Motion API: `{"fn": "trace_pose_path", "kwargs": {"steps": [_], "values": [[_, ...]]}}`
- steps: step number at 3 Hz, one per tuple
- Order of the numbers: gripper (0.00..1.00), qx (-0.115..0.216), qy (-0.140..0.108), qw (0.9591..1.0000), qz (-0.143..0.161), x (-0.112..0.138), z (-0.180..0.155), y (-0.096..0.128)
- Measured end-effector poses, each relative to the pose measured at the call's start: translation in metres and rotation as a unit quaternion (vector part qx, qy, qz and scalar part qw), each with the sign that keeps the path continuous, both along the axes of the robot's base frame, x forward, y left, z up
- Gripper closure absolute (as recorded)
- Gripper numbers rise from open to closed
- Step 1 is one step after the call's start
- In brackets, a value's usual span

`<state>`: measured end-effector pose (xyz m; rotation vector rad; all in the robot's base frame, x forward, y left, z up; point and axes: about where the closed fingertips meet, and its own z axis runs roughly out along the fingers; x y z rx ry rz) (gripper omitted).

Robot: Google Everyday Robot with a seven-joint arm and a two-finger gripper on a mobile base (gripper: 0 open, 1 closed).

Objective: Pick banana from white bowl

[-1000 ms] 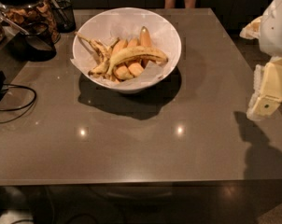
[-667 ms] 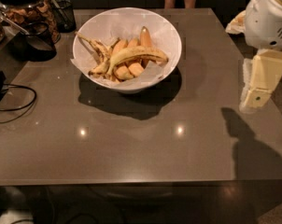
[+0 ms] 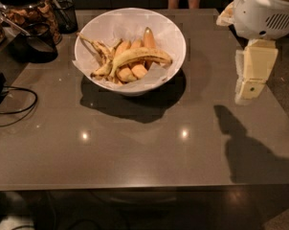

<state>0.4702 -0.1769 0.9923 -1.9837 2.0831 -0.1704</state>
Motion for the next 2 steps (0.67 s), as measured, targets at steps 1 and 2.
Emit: {"fn": "trace_pose_path", "kwargs": {"steps": [1,2], "values": [[0.00,0.006,-0.014,0.9997,-0.017,0.022,-0.001,-0.002],[0.00,0.004,-0.010,0.9997,-0.021,0.044,-0.007,-0.004]]}}
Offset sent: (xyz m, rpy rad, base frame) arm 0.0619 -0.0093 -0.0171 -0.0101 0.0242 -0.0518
